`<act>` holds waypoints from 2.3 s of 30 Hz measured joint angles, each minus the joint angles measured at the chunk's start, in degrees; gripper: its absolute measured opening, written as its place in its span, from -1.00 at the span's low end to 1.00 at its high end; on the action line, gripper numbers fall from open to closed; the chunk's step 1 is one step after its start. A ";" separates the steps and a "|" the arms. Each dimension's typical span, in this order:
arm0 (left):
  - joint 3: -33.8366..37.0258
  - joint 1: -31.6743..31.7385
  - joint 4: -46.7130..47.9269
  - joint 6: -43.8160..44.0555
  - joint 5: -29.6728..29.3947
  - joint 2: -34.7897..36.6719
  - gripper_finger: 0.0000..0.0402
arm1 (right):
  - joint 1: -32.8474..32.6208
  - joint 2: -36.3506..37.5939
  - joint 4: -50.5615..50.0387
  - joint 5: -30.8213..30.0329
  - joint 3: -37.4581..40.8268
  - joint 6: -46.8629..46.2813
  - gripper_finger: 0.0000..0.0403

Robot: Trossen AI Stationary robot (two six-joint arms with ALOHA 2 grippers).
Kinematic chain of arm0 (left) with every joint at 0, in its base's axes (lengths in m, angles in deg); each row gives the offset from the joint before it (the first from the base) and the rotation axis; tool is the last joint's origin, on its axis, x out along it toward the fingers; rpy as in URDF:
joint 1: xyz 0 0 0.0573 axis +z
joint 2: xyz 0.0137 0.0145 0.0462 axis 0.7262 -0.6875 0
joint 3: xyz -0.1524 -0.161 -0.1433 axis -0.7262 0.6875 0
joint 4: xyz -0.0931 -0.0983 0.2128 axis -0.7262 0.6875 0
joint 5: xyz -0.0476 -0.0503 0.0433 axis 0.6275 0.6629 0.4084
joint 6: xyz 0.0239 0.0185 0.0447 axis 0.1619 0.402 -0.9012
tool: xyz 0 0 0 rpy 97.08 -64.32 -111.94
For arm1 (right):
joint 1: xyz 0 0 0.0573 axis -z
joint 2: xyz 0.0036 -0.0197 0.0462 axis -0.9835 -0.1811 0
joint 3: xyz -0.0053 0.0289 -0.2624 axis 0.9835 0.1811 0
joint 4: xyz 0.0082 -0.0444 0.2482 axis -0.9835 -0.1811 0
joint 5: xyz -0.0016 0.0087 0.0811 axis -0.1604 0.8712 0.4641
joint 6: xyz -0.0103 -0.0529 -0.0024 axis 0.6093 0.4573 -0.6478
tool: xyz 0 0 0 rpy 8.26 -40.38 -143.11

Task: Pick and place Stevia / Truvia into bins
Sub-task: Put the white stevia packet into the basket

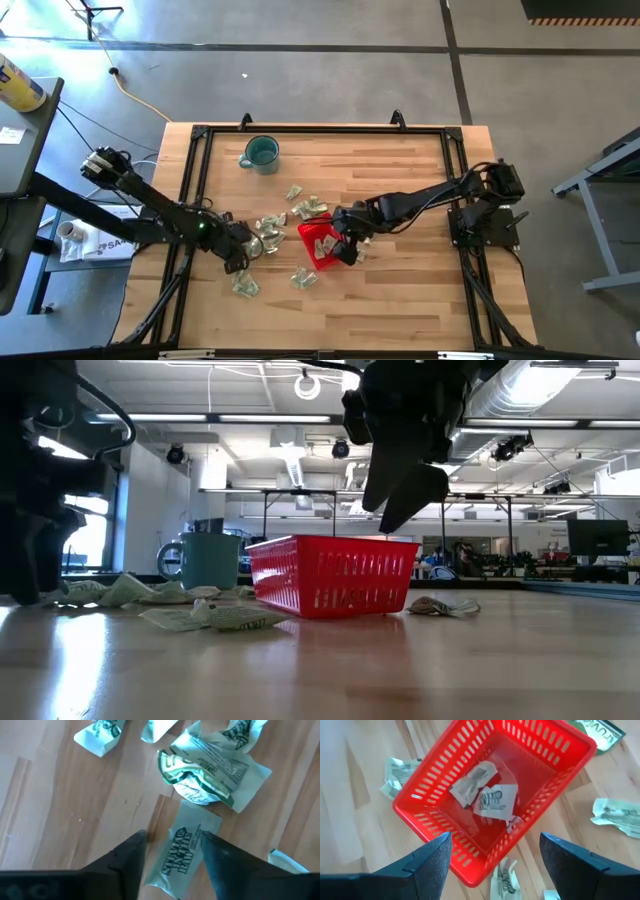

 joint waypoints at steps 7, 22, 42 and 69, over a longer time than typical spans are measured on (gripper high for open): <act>-1.39 3.80 1.38 0.33 3.13 -0.13 -0.64 | -1.45 4.57 -3.97 -6.02 0.00 0.61 0.45; -23.26 15.01 -3.60 -14.40 -4.29 -0.31 -0.88 | -3.76 21.15 -29.83 -24.63 -0.02 -10.22 0.45; -23.43 25.26 -34.66 -12.05 22.62 -20.37 -0.18 | -3.78 18.36 -11.97 -8.62 15.60 10.08 0.45; -23.39 11.40 19.76 16.78 5.60 2.81 0.08 | 9.17 1.62 8.12 6.78 22.10 34.84 -0.15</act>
